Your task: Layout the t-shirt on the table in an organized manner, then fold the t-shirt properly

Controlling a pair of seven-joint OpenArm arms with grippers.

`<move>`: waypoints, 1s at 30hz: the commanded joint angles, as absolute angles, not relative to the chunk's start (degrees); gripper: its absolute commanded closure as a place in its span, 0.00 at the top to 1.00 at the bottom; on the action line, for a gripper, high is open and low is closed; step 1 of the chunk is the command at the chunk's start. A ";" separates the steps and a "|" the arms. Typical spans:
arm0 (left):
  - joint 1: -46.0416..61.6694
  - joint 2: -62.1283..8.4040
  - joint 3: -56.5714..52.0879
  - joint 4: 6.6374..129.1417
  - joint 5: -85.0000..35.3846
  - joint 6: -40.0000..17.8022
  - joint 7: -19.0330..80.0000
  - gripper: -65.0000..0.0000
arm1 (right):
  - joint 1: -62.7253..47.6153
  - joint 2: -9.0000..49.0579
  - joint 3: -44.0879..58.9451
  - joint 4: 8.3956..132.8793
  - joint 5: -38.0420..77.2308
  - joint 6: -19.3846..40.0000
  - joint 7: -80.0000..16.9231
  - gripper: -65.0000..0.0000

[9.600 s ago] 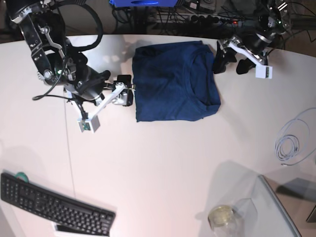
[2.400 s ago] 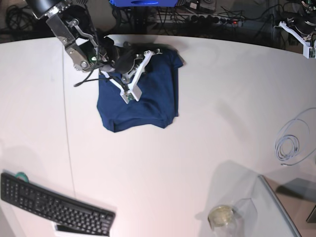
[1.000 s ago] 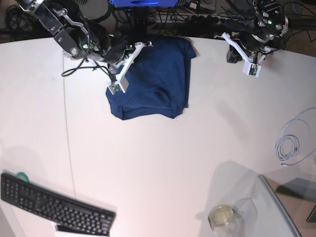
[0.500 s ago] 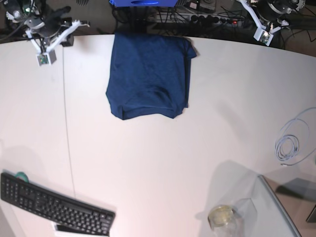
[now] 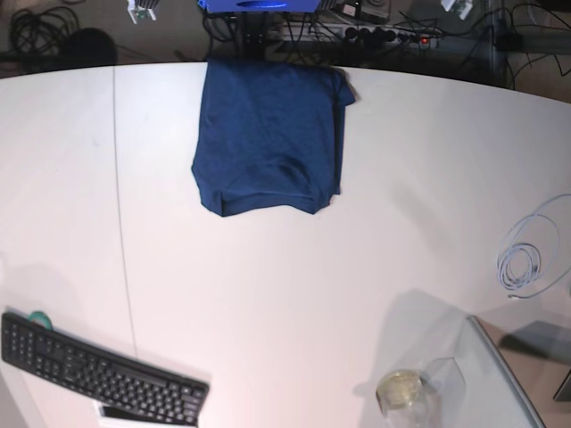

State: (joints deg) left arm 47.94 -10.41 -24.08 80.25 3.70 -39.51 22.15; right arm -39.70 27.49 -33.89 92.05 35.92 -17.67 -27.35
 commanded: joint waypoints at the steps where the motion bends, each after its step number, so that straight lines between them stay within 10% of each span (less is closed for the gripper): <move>1: 48.22 -10.68 -22.46 77.14 6.11 -40.00 18.42 0.00 | -38.55 26.77 -36.44 90.15 36.53 -17.27 -27.47 0.00; 10: 26.68 -10.51 -17.36 24.92 14.20 -34.15 -5.05 0.00 | -19.56 17.80 -50.51 48.84 36.53 -16.66 -19.74 0.00; 18: 18.95 -9.01 -17.36 5.14 26.15 -24.22 -26.07 0.00 | -12.35 6.37 -49.10 0.48 36.70 -1.27 25.10 0.01; 30: 13.32 -8.84 -17.36 5.05 32.57 -24.22 -25.63 0.00 | -13.05 6.29 -48.40 3.82 36.97 -1.27 24.84 0.01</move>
